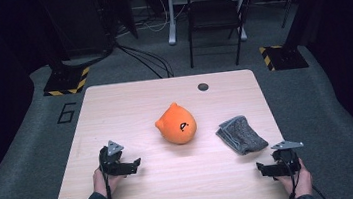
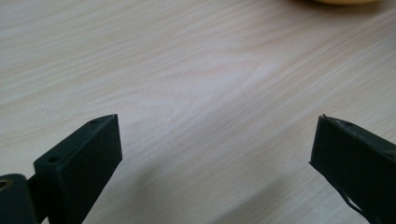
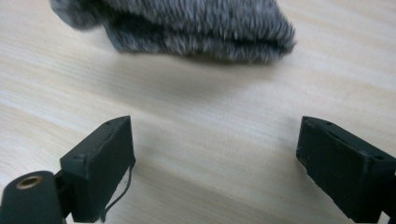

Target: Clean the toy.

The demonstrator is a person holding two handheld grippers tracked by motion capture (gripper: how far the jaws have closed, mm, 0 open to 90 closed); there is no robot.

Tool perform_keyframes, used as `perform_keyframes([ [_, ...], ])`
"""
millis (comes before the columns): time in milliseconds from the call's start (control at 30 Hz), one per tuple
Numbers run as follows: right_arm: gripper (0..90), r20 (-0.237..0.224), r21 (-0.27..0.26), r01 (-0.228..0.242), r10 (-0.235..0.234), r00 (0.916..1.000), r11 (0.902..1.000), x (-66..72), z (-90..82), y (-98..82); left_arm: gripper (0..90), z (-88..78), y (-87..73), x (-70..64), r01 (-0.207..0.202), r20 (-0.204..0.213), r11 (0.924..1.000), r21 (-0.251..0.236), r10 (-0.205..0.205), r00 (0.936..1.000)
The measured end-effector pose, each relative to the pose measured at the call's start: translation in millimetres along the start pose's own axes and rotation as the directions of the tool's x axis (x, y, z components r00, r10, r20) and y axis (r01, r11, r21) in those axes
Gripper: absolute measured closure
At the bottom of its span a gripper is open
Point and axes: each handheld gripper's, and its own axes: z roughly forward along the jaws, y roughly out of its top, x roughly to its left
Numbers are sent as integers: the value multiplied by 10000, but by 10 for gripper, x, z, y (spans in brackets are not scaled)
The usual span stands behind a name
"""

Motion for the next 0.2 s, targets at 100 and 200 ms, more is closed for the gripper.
perform_keyframes([
  [100,87,134,-207,126,-123,9998,9997,2,24,-37,6,49,-20,21,1,-100,9999,129,0,9999],
  [200,47,96,-446,90,-86,9999,9990,-4,51,-54,0,102,-44,35,-158,-289,9993,348,168,9994],
])
